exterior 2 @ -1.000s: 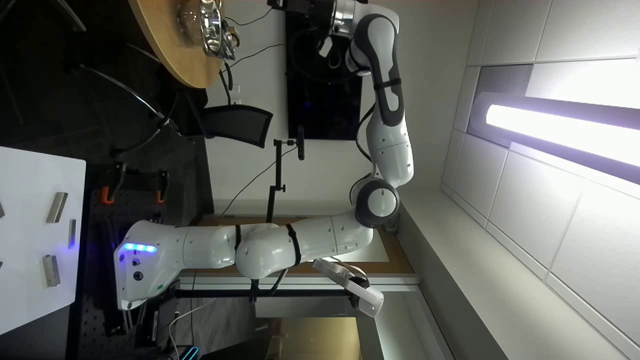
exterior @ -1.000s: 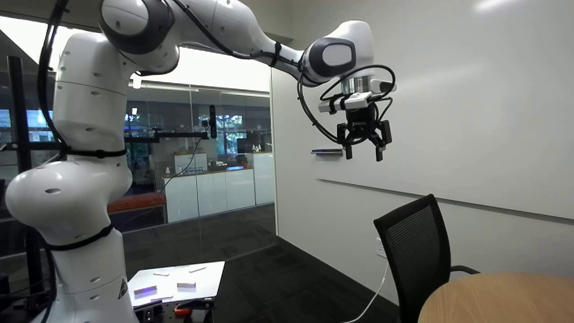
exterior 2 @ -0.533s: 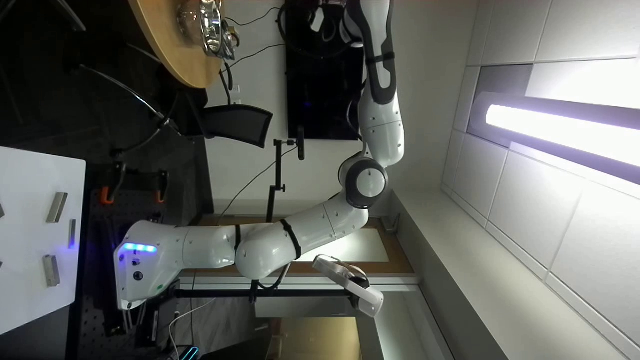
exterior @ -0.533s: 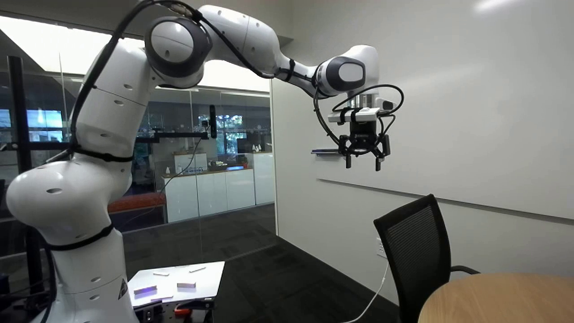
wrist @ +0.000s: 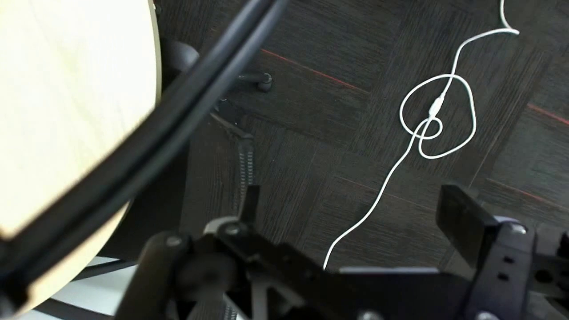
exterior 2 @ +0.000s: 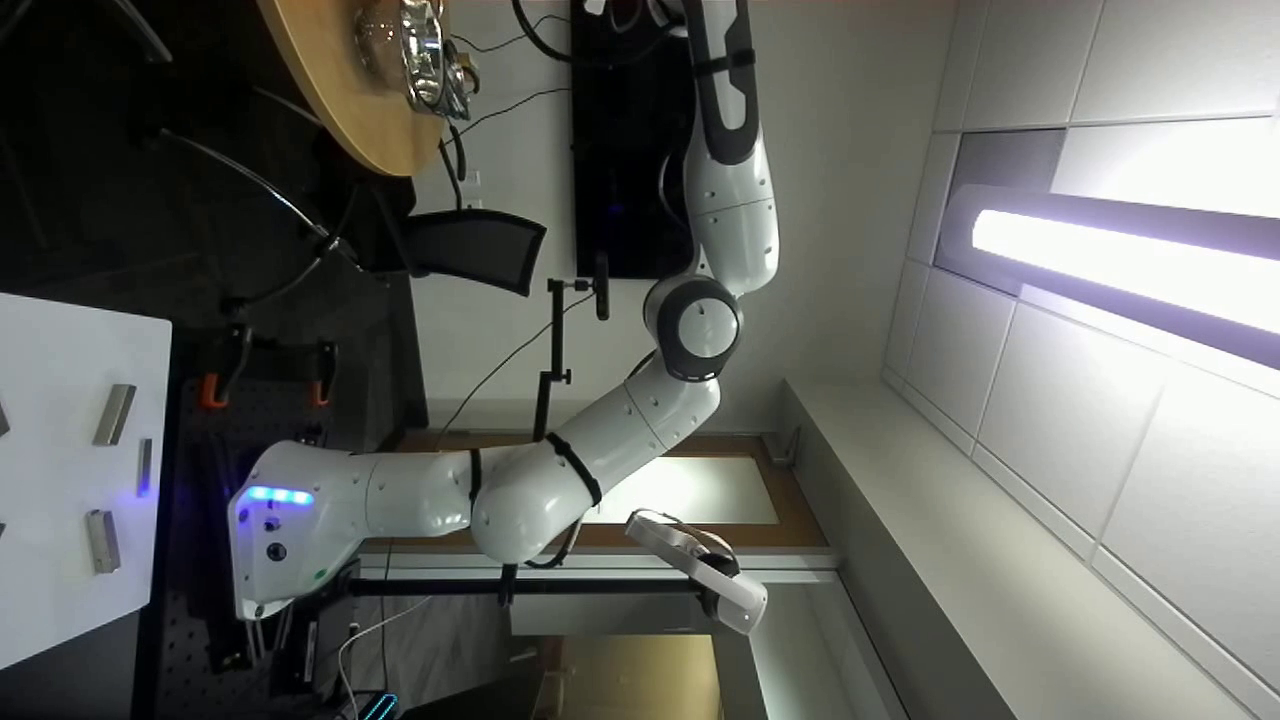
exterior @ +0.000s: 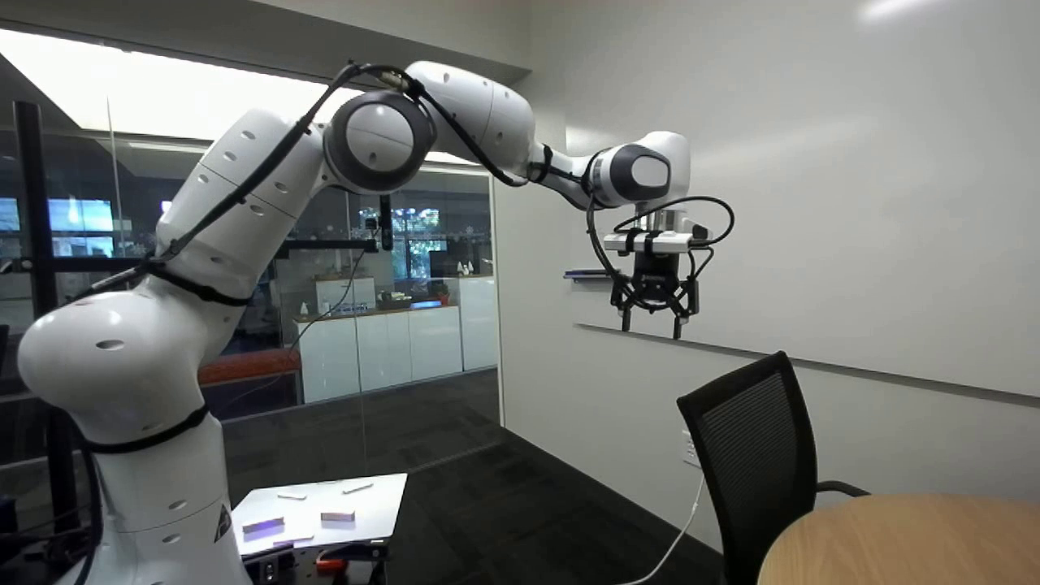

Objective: Move the black chair to the left.

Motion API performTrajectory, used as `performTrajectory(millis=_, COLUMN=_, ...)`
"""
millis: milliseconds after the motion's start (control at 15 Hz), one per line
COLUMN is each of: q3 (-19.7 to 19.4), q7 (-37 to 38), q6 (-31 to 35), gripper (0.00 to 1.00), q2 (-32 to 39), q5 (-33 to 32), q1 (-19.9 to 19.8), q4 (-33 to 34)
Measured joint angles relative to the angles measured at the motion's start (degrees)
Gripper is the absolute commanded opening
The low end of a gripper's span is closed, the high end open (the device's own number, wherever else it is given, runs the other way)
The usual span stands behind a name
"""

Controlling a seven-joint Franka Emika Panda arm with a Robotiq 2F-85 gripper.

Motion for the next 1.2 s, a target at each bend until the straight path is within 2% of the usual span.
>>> performTrajectory(millis=600, q3=-0.07, q7=0.02, q6=-0.98, gripper=1.00, q2=9.90, q5=-6.34, q1=4.02, q4=9.08)
performTrajectory(millis=1200, q3=-0.94, q7=0.26, q6=-0.03, gripper=1.00, q2=13.96, q5=-10.16, q1=4.34, q4=10.88)
